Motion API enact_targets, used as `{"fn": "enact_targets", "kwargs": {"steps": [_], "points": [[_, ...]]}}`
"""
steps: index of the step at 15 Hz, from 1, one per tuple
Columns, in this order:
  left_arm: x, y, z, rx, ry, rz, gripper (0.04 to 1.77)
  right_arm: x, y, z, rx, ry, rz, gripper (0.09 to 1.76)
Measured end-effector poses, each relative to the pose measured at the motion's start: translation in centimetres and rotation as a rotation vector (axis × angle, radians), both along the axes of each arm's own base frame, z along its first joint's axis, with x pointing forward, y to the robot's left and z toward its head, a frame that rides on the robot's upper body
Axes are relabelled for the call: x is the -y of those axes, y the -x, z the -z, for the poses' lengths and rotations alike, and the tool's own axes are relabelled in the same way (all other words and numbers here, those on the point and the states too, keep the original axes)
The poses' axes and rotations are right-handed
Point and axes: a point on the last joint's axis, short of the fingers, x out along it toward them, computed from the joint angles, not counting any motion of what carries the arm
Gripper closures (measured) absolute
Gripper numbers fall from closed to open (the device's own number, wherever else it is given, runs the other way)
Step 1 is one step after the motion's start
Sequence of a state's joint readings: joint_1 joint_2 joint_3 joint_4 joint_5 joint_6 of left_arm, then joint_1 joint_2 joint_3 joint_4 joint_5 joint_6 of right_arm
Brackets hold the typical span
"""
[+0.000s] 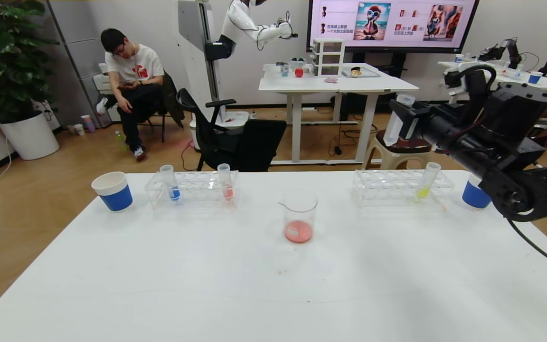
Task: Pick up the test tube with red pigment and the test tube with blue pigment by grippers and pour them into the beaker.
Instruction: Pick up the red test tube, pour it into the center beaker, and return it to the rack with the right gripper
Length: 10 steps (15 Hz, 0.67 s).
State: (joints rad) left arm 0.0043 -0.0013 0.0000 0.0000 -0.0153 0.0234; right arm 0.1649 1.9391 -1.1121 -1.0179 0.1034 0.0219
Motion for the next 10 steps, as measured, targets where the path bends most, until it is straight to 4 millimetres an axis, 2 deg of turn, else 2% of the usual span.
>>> {"fn": "enact_targets", "kwargs": {"steps": [2,7,10], "points": [[0.0,0.0,0.0,0.000,0.001,0.000,0.06,3.0,0.1,0.0,-0.012,0.004,0.074,1.33],[0.0,0.0,0.0,0.000,0.000,0.000,0.06,12.1,0.4,0.5,-0.120,0.046,0.274,1.33],[0.0,0.0,0.0,0.000,0.000,0.000,0.06,15.1,0.6,0.9,-0.136,0.058,0.352,1.33]]}}
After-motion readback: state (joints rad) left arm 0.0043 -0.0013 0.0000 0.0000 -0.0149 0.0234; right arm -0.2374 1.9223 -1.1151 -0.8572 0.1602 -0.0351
